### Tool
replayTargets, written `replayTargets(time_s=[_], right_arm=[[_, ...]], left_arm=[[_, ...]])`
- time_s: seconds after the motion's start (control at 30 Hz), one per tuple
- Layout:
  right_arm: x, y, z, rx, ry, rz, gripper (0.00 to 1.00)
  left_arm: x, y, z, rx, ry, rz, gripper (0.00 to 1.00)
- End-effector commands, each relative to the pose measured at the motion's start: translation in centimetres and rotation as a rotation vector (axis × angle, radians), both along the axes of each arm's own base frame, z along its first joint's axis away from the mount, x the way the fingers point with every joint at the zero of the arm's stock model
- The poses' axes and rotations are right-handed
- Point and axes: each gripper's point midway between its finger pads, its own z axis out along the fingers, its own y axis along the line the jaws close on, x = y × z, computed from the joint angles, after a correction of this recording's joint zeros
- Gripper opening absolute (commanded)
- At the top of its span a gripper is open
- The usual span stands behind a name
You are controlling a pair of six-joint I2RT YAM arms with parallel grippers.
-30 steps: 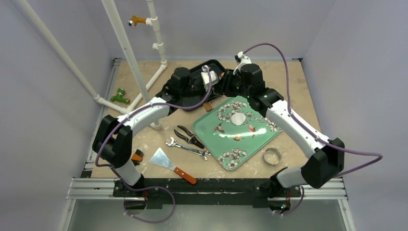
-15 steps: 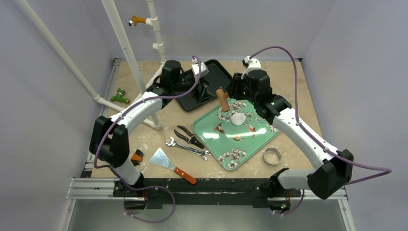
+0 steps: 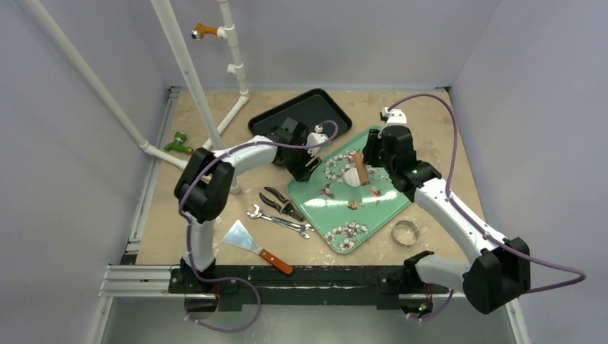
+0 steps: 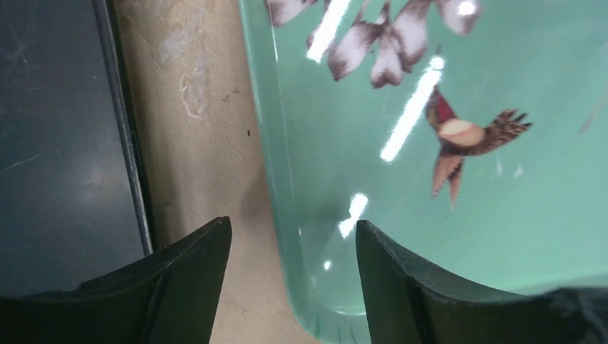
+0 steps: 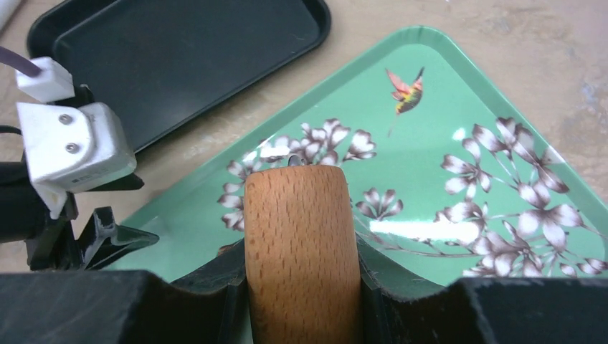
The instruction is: Roll out the dumpling wrappers from the dough
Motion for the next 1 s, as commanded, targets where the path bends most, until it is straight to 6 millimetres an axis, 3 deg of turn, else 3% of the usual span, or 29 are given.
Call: replayTargets(time_s=[0.0,0.13,0.23,0.37,0.5,0.57,0.73,0.93,0.97], right_arm=[[1.4,-1.3,2.7,0.051,-0.117,-0.025,0.00],[1.2,-1.9,1.9,0.035,-0.121,-0.035,0.00],[1.1,-1.6,1.5,0.041,-0.120,-0.019,0.00],[1.2,-1.7,1.0,0.038,-0.123,-0.022,0.00],[1.4,-1.9,0.5,0.035,-0.120,-0.041,0.00],[1.7,-1.8,0.2,0.025,-0.125,-0.033,0.00],[1.8,0.9,-0.5,0.060,-0.103,0.044,0.00],[2.0,2.0,-3.7,0.061,-0.013,0.065,0.00],[2.2,1.5,-4.1,0.047,-0.005,0.038,0.00]], left_arm=[[1.1,0.7,-0.8,0.129,-0.018,-0.006,0.64],[1.5,0.3,-2.9,0.237,-0.004,-0.034,0.64],[2.0,0.4,-3.5,0.269,0.013,-0.013,0.57],[1.2,0.5,-4.0,0.270,0.044,-0.032,0.34],[-0.5,0.5,-3.3,0.198,0.152,-0.034,0.16],[-0.5,0.9,-2.7,0.167,0.176,-0.006,0.00],[-1.1,1.9,-2.7,0.083,0.258,0.070,0.00],[-1.9,2.0,-2.6,0.036,0.259,0.079,0.00],[-1.9,2.2,-2.9,0.040,0.252,0.082,0.00]])
